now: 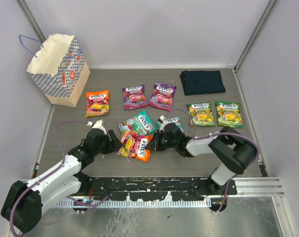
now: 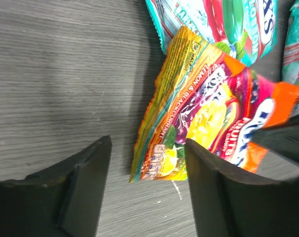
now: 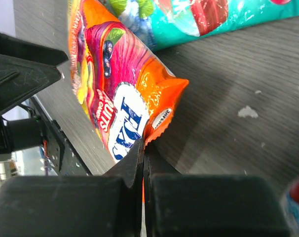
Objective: Take the snacks out of the paper bag
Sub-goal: Pick up the snack from the center of the board, then place the snack at the center of the board.
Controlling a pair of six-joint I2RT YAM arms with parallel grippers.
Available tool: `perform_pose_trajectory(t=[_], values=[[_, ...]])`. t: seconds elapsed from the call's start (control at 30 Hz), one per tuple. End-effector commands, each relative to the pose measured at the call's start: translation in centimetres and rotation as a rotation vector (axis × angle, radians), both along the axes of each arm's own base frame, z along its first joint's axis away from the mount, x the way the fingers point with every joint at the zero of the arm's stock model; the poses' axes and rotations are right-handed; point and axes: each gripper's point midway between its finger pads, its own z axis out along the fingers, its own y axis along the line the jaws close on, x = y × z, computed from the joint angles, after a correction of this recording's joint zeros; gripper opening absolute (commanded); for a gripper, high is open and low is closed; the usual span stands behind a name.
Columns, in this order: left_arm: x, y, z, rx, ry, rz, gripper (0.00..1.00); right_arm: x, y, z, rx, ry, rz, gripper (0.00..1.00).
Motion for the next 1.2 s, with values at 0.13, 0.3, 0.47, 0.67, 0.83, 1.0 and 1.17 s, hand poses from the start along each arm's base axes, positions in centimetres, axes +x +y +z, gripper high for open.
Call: perform_pose_trajectory(t=[0.13, 0.3, 0.47, 0.67, 0.83, 1.0, 1.17], values=[[1.9, 0.4, 7.4, 0.119, -0.162, -0.100, 0.82, 0.7, -1.5, 6.9, -0.177, -0.265, 0.170, 0.01], [3.3, -0.6, 13.1, 0.144, -0.311, -0.197, 0.86, -0.6, 0.6, 11.1, -0.133, -0.328, 0.410, 0.01], [4.8, -1.7, 19.6, 0.202, -0.453, -0.317, 0.92, -1.4, 1.6, 15.9, -0.050, -0.402, 0.504, 0.01], [4.9, -5.4, 26.0, 0.251, -0.632, -0.667, 0.98, -2.5, 1.1, 17.7, -0.100, -0.347, 0.598, 0.01], [3.6, -6.8, 28.9, 0.197, -0.748, -0.915, 0.98, -3.9, 0.0, 19.2, -0.105, -0.329, 0.635, 0.01], [2.3, -6.2, 29.9, -0.007, -0.766, -1.094, 0.98, -5.3, -1.0, 20.2, -0.083, -0.341, 0.651, 0.01], [1.2, -7.4, 29.2, -0.241, -0.715, -1.223, 0.98, -6.1, -1.5, 21.7, -0.051, -0.377, 0.663, 0.01]])
